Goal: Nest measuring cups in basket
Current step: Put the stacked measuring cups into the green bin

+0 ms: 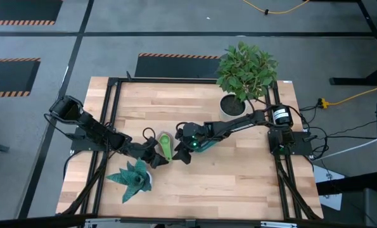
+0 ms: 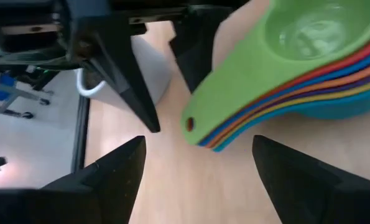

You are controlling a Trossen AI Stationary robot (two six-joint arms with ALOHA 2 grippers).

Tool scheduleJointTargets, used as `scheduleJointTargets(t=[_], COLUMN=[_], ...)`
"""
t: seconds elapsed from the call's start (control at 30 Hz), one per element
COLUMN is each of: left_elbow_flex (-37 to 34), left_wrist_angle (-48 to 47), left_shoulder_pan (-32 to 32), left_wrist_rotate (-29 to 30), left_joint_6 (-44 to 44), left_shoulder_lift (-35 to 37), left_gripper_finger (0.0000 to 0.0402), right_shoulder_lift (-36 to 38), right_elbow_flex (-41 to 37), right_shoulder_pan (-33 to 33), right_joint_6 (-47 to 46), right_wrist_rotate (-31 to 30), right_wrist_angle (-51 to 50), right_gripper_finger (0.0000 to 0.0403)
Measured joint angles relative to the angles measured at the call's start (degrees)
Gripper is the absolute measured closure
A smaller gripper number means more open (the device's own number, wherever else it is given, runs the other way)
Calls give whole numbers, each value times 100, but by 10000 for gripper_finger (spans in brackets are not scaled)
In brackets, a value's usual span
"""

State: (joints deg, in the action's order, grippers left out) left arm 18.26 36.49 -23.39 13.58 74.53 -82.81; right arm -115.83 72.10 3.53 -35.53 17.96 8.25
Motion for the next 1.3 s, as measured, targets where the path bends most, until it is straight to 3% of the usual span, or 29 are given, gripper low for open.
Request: scheduleJointTargets(t=[0.3,0.67,0.87,1.1,1.3], left_elbow_flex=[0,0,0,-2,-4], left_wrist_angle=[0,0,0,0,-111], left_shoulder_pan=[1,1,0,0,-4], left_wrist_rotate=[460,540,540,542,775], left_joint_6=[55,183,200,326,312], left_shoulder_lift=[0,0,0,0,0], left_gripper_finger=[181,181,181,181,181], right_shoulder_lift=[0,0,-2,-11,-11], right_elbow_flex=[2,275,646,721,721], right_shoulder_pan=[33,-217,-398,-573,-616], right_joint_6=[160,715,1066,1491,1519], right_wrist_rotate=[-570,-641,-668,-1768,-1911], right_wrist_angle=[-142,-63,-754,-1612,-1752], right_gripper_finger=[103,103,103,103,103])
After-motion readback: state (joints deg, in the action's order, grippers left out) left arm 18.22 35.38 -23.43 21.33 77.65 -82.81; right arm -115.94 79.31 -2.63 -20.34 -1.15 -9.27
